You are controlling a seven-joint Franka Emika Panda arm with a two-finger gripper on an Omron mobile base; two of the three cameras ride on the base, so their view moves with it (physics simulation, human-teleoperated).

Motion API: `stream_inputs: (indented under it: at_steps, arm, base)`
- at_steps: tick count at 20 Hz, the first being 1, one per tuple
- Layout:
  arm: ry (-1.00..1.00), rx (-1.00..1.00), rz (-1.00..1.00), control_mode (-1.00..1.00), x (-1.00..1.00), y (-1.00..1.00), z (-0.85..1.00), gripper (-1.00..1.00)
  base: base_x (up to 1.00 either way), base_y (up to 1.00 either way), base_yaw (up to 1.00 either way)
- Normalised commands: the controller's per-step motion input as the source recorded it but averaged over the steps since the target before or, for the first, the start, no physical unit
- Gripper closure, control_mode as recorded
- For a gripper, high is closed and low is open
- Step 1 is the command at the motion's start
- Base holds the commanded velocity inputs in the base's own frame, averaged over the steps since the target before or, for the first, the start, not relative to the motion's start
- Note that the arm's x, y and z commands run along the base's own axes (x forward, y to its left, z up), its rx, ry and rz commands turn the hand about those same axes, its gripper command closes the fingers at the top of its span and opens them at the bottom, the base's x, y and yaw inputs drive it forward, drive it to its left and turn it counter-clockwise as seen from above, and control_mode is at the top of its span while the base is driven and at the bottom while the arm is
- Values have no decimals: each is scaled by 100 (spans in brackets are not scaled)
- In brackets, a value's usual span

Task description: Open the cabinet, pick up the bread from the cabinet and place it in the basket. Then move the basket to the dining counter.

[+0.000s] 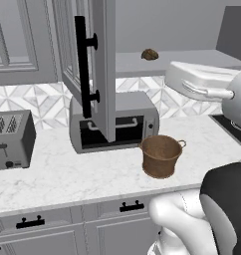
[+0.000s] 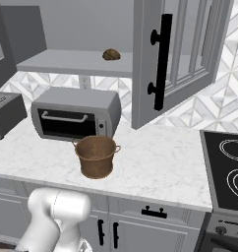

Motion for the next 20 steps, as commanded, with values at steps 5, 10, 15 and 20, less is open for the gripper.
stream_inputs:
  at_steps: [5, 10, 15, 20]
  arm:
    - [5, 4, 15, -100, 12, -60, 3, 100]
    - [21, 0, 9, -100, 29, -24, 0, 100]
    - [26, -12, 0, -100, 31, 0, 0, 100]
    - [15, -6, 0, -100, 23, -24, 0, 100]
  base:
    - [0, 0, 0]
    - [0, 0, 0]
    - [0, 0, 0]
    - [0, 0, 0]
